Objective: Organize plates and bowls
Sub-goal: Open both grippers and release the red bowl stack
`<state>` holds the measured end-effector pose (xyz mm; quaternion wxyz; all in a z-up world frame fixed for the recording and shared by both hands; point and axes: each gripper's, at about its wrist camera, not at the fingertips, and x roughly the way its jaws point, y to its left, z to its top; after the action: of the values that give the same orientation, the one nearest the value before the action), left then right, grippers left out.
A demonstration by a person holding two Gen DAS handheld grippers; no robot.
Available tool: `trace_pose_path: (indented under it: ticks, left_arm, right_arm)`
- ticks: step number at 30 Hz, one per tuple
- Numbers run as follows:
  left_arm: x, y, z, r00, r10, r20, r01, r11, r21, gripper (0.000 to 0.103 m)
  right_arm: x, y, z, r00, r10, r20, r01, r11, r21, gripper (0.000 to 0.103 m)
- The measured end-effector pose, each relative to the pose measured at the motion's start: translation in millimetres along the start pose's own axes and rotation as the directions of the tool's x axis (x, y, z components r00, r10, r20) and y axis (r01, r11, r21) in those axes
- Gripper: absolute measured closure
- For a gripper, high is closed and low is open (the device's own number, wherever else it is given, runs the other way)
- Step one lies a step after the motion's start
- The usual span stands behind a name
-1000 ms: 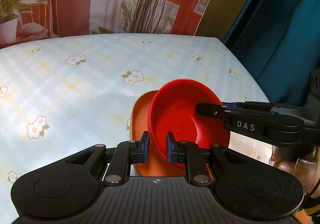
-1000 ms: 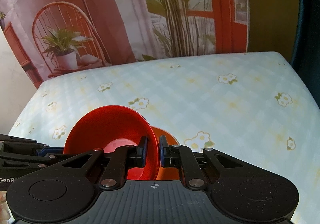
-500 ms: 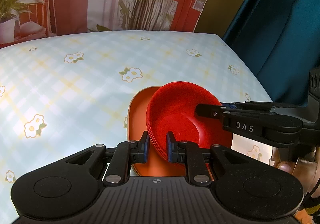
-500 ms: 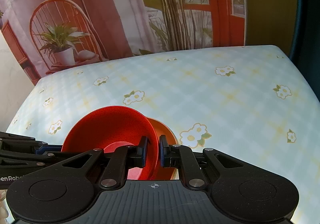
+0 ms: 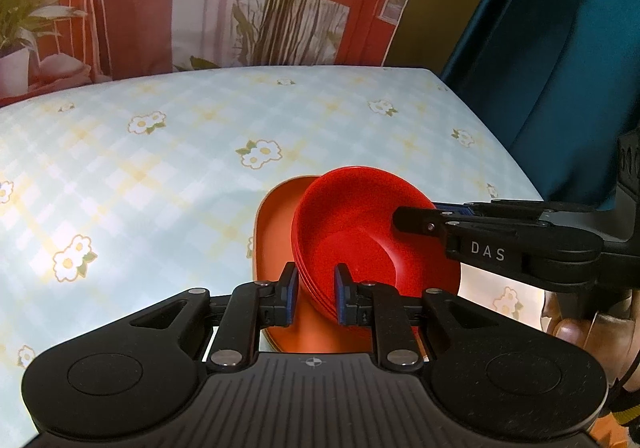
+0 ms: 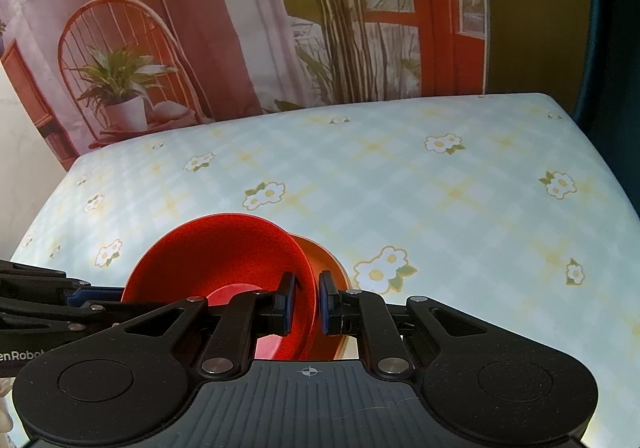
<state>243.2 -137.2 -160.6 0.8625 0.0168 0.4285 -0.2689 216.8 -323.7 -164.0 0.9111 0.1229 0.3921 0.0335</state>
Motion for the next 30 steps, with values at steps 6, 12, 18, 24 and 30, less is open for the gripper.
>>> trace_pose_path:
  ticks: [6, 12, 18, 24, 30]
  left_arm:
    - [-10.0, 0.4, 0.5, 0.999, 0.008, 0.033, -0.008, 1.000, 0.003, 0.070]
    - [-20.8, -3.9, -0.6, 0.998, 0.014, 0.061, -0.016, 1.000, 0.023, 0.066]
    - [-37.9, -7.4, -1.2, 0.995, 0.035, 0.092, -0.040, 0.998, 0.046, 0.056]
    - [-67.1, -5.4, -0.8, 0.985, 0.081, 0.155, -0.091, 0.994, 0.059, 0.036]
    - [-108.3, -2.2, 0.9, 0.958, 0.151, 0.245, -0.173, 0.983, 0.069, 0.008]
  right_arm:
    - [-5.5, 4.0, 1.9, 1.000, -0.017, 0.013, 0.017, 1.000, -0.008, 0.084]
    - [-13.9, 8.5, 4.1, 0.999, -0.034, 0.028, 0.035, 0.999, -0.020, 0.079]
    - [-24.9, 14.4, 6.4, 0.997, -0.051, 0.050, 0.052, 0.998, -0.032, 0.068]
    - [-42.8, 24.8, 9.3, 0.995, -0.060, 0.084, 0.064, 0.997, -0.049, 0.052]
    - [-69.5, 40.9, 15.5, 0.988, -0.060, 0.141, 0.068, 0.996, -0.054, 0.024]
